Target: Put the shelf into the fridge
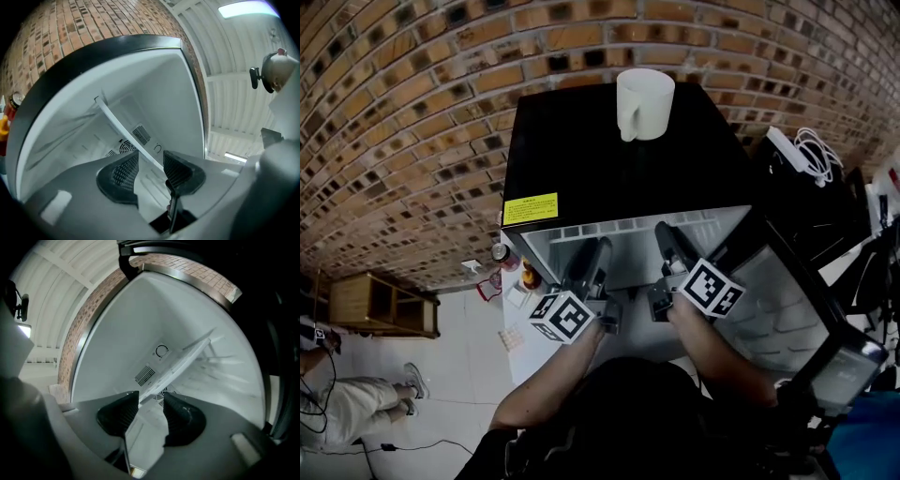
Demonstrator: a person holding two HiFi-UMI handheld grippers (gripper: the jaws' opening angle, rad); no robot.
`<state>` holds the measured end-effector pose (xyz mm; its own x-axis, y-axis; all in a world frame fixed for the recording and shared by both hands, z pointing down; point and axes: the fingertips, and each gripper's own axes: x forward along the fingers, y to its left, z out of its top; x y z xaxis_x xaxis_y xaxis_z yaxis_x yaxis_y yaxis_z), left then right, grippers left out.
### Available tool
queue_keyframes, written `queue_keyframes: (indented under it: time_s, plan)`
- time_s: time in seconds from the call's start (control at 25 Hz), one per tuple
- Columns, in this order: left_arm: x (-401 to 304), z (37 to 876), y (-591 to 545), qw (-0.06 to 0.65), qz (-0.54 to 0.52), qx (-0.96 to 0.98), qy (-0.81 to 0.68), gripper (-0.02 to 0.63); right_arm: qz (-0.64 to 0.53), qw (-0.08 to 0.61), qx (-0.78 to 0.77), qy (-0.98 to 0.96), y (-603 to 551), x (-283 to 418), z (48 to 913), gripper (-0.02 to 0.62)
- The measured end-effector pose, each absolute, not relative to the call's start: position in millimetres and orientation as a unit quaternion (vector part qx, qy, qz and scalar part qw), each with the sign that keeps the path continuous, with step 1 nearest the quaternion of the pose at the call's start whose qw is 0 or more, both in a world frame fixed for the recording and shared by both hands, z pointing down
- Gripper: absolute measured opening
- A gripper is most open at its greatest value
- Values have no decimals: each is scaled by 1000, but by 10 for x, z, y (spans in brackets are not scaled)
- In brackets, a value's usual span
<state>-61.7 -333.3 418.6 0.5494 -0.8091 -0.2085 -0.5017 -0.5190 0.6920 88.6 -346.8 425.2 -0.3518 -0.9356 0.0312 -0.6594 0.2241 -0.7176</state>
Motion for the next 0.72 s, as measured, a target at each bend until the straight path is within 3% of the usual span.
queue_keyframes:
  time_s: [0.28,0.44,0.72]
  plan:
    - [-634,4209,-2852,276,-240,862,-351,108,-299,177,-529,774,-2964,753,4265,150]
    - [-803,4330,-2626,282,-243,867,-331,0,-268,141,-527,794,-2697,689,4277,149]
    - [-908,4343,-2314,221,-174,893,-351,0,-238,116,-523,810,-2410,803,4311,104]
